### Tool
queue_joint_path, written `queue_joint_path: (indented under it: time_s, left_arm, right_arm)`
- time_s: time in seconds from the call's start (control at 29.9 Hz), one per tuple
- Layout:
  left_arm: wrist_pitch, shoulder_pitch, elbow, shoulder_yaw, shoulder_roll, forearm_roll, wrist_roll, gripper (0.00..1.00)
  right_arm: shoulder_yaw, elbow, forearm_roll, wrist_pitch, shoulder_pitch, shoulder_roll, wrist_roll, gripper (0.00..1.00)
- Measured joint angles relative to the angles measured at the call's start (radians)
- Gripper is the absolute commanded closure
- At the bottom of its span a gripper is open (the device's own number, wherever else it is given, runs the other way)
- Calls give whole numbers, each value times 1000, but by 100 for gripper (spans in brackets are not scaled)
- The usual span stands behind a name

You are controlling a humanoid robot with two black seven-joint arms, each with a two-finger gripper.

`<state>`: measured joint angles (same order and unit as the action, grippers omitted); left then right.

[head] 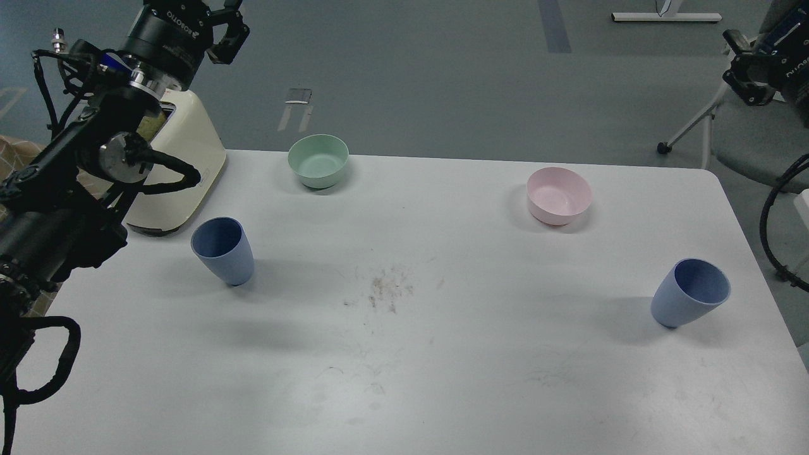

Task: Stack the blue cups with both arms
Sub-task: 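Move the left hand down toward the blue cup near it, then grasp the blue cup with the left hand and lift it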

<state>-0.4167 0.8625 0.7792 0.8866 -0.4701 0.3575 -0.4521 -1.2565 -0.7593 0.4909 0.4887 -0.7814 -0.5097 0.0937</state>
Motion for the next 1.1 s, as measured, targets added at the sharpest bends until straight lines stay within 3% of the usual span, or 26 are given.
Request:
queue_joint_path:
  time_s: [0.3,0.5,0.87,1.1]
  left_arm:
    - [-7,-11,45,-29,-81,15,-5,3]
    - [-2,-45,203,-168,-260,85,-9,3]
    - [58,-216,488,-221,-590,677,-36,5]
    - [133,-304,524,-222,-646,1117,-36,14]
  right_arm:
    - [-36,-2,-1,0,24,0,3,0]
    - [-72,-10,-2,0,52,0,5,0]
    - [-120,-16,-2,0,90,0,8,0]
    - [-127,-16,-2,0,94,2,33,0]
